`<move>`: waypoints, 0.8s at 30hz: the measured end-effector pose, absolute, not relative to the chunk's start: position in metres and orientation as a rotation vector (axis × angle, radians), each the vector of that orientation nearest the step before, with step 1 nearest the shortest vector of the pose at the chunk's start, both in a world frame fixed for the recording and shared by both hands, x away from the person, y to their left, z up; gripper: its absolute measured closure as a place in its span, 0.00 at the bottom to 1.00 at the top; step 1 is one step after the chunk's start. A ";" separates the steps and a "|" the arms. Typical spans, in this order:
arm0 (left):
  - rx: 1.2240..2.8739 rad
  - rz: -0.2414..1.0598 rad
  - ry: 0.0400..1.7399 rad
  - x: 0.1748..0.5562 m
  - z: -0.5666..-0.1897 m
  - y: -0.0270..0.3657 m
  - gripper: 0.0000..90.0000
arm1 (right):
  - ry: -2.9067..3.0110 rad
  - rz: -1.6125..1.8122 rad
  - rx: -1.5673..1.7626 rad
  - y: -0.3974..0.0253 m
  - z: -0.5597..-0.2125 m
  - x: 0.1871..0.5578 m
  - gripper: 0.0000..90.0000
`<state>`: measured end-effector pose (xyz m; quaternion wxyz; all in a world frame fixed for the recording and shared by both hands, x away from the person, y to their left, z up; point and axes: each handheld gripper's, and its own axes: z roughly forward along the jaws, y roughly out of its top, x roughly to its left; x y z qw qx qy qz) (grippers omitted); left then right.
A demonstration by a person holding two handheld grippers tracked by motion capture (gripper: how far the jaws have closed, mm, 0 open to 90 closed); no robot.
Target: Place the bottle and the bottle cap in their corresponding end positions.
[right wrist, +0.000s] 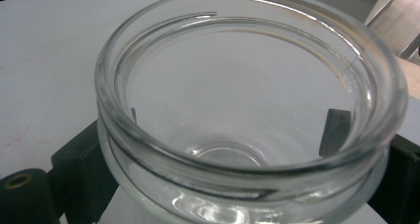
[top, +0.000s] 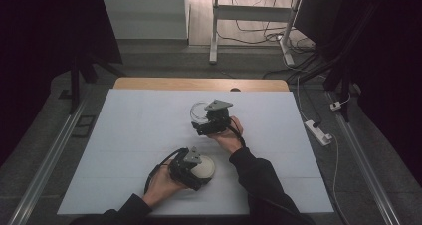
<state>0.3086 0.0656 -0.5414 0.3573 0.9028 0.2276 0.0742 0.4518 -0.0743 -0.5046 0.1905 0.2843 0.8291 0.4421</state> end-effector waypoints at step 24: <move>2.359 0.173 0.576 0.311 -0.544 0.065 0.03 | 2.350 1.247 0.828 -0.078 -0.512 0.456 0.06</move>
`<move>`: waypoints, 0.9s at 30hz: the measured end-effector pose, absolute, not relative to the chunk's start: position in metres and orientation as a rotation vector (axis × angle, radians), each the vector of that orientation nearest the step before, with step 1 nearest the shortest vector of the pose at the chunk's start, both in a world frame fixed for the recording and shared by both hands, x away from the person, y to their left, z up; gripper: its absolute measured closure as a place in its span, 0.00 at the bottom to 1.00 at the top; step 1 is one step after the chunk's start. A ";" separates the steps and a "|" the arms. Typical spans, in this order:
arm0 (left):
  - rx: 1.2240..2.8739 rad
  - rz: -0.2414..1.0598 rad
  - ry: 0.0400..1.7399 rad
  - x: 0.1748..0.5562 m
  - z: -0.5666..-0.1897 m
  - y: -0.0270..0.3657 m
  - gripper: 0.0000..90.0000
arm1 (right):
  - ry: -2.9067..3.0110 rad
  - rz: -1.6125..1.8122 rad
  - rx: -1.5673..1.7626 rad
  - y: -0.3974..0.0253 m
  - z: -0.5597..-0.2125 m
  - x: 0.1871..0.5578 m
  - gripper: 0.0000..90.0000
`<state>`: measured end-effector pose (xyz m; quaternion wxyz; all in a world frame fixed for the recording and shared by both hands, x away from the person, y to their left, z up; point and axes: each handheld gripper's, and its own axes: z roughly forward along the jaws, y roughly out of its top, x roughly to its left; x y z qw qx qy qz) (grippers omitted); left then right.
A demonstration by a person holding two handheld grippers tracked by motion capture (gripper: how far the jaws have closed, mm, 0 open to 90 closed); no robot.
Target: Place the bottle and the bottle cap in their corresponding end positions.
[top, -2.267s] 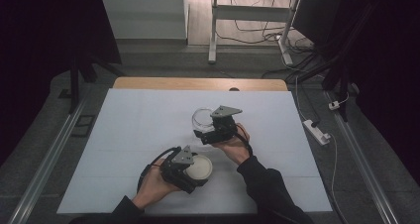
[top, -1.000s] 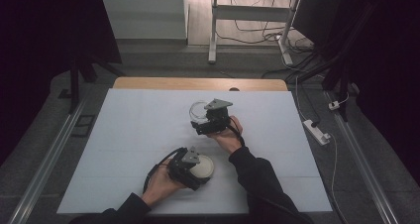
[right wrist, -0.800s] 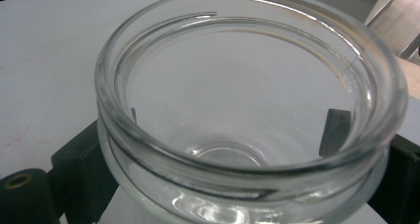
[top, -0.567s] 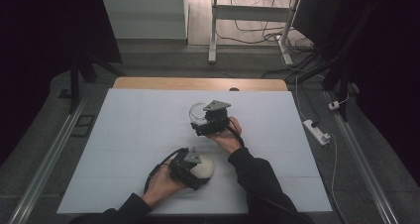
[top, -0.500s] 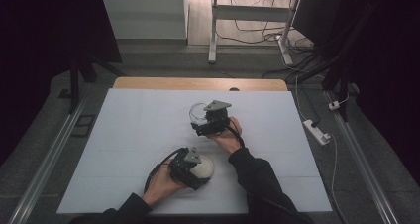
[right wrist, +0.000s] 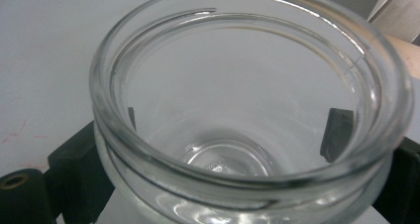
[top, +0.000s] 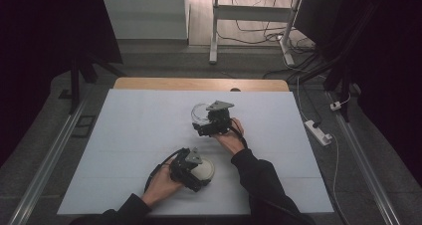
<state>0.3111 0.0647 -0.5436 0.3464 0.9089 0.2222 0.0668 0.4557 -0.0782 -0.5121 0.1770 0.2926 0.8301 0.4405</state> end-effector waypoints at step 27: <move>2.228 0.113 0.606 0.304 -0.528 0.085 0.00 | 2.393 1.247 0.814 -0.089 -0.500 0.448 0.00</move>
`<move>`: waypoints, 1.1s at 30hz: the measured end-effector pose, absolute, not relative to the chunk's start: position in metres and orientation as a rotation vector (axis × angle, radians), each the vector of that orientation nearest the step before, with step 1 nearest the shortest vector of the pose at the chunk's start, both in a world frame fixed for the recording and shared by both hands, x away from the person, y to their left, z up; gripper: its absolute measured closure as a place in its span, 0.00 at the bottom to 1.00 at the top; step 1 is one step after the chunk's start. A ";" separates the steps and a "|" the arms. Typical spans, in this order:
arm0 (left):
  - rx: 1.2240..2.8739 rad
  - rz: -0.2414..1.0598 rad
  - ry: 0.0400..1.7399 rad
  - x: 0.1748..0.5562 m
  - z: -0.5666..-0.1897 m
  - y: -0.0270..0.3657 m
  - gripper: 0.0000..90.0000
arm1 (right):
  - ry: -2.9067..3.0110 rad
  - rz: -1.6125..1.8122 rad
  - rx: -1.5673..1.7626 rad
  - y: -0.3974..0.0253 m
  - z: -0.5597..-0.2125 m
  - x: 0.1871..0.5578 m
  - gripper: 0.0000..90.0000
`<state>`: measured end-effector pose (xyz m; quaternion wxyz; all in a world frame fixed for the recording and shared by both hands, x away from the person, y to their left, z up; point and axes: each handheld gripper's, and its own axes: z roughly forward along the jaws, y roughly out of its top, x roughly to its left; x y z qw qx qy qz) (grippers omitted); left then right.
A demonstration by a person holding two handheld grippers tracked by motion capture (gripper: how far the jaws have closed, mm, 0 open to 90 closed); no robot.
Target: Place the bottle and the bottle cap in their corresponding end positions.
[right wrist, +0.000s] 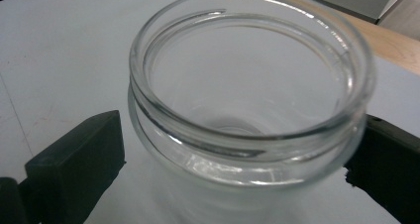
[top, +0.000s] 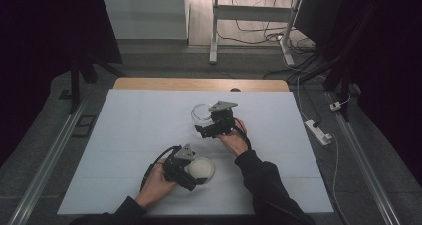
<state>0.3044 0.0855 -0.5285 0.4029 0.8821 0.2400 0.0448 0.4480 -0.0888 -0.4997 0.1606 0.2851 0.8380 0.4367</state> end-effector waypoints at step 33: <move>2.173 0.089 0.686 0.288 -0.508 0.140 0.00 | 2.446 1.258 0.858 -0.124 -0.486 0.400 0.00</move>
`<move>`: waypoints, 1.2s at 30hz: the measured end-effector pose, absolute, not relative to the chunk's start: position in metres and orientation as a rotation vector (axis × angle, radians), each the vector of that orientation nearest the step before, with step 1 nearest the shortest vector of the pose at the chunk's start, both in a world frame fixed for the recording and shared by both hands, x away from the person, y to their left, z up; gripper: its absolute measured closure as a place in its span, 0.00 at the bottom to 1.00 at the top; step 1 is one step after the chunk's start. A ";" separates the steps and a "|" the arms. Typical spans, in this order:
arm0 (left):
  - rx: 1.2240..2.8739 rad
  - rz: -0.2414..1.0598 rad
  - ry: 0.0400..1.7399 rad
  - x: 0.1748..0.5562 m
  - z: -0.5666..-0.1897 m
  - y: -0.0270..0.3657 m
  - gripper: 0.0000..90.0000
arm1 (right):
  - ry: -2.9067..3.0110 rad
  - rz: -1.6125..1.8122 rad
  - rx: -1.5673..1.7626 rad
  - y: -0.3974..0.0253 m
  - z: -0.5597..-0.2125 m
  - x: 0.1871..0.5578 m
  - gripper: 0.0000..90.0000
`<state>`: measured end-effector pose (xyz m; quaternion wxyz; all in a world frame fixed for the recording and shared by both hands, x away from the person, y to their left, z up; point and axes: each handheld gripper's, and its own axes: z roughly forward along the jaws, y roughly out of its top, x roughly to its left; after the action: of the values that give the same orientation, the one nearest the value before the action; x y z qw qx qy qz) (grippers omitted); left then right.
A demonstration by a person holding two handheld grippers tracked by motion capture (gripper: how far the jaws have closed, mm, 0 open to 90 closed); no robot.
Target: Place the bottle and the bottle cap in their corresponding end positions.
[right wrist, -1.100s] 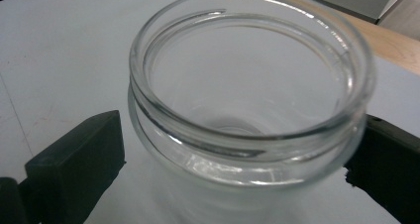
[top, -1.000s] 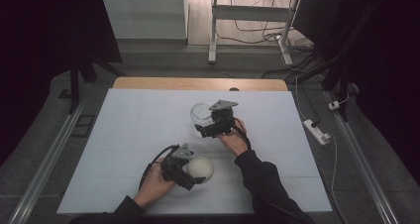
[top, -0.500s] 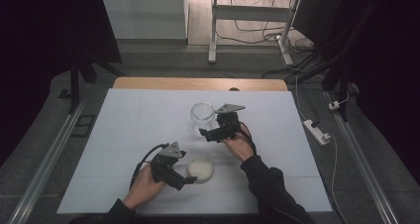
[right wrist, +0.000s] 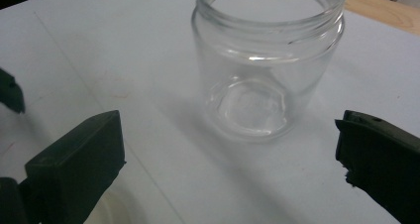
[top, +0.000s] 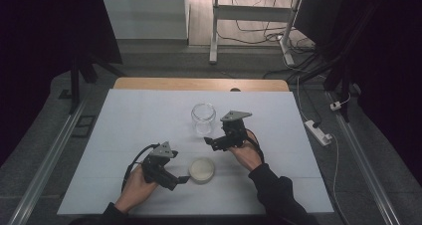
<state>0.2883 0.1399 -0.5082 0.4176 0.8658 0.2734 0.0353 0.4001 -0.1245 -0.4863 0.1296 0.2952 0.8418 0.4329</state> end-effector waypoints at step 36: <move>2.143 0.160 0.842 0.254 -0.508 0.199 0.00 | 2.480 1.234 0.825 -0.172 -0.487 0.324 0.00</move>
<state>0.2538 0.1988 -0.5081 0.4048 0.8491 0.3335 0.0633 0.3237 -0.1717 -0.4866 0.1255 0.2833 0.8513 0.4235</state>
